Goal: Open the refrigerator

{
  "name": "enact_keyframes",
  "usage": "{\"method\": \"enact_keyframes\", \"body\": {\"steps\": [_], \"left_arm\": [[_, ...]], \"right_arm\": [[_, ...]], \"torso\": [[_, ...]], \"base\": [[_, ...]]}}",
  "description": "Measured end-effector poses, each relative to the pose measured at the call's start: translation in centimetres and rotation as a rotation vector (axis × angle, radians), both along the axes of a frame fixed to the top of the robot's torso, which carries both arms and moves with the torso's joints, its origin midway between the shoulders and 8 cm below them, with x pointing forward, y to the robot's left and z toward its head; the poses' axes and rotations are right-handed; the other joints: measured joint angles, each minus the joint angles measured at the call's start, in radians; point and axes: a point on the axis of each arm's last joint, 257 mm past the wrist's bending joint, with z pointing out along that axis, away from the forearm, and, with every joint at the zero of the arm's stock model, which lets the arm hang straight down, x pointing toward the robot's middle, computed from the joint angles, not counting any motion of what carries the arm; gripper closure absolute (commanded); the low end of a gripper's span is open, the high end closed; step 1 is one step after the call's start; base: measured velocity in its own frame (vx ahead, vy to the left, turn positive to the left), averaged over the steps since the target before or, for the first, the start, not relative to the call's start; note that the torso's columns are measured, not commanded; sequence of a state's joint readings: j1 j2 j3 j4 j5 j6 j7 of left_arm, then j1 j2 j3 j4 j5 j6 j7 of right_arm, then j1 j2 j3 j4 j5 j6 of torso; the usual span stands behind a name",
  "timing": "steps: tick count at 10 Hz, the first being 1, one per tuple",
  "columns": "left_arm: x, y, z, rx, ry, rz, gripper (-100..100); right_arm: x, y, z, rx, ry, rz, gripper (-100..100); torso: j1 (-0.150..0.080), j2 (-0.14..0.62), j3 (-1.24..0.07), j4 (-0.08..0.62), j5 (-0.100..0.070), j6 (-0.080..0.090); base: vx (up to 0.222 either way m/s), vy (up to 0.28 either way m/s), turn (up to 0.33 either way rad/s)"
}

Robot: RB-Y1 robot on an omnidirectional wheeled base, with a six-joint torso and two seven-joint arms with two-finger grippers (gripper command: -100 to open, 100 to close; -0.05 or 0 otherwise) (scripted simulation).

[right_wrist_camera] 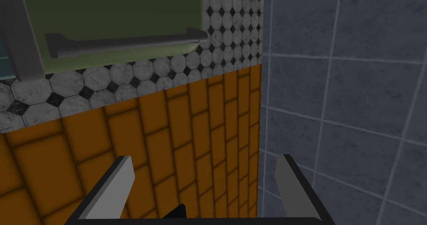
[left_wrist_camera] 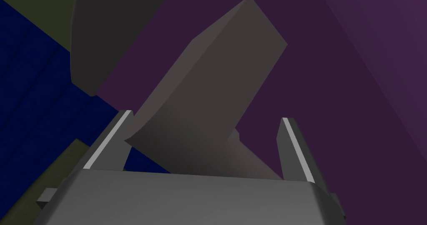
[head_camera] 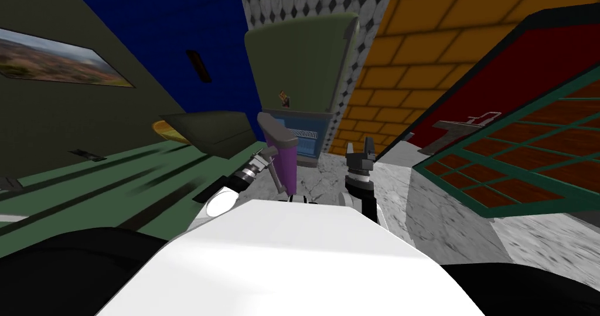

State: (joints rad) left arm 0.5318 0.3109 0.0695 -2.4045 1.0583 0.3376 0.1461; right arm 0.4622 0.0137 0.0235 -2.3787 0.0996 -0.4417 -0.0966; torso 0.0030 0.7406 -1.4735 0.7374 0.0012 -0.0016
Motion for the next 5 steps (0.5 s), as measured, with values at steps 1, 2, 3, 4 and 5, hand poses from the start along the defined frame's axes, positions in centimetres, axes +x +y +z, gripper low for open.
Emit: {"method": "enact_keyframes", "body": {"steps": [1,2,3,4,5], "left_arm": [[0.0,0.0,0.1,0.0,-0.003,0.001,100],[-0.4,-0.4,0.1,0.002,-0.003,-0.006,100],[-0.7,-0.9,-0.1,0.002,-0.001,-0.016,100],[-1.2,-1.6,-0.2,0.005,-0.004,-0.025,100],[-1.5,-2.2,-0.4,0.008,0.003,-0.036,100]], "right_arm": [[0.0,0.0,0.0,0.0,0.0,0.0,0],[0.0,0.0,0.0,0.0,0.0,0.0,0],[0.0,0.0,0.0,0.0,0.0,0.0,0],[0.0,0.0,0.0,0.0,0.0,0.0,0],[0.0,0.0,0.0,0.0,0.0,0.0,0]], "torso": [[-0.011,-0.004,-0.002,-0.001,-0.002,0.001],[-0.009,-0.006,-0.004,-0.001,-0.003,0.003],[-0.004,-0.006,-0.005,-0.001,-0.002,0.002],[-0.001,-0.006,-0.004,-0.001,-0.001,0.002],[0.004,-0.01,-0.007,0.0,0.0,0.001]], "base": [[-0.011,0.209,-0.163],[-0.033,0.24,-0.118],[-0.043,0.261,-0.179],[-0.018,0.299,-0.094],[-0.067,0.316,-0.164]]}}
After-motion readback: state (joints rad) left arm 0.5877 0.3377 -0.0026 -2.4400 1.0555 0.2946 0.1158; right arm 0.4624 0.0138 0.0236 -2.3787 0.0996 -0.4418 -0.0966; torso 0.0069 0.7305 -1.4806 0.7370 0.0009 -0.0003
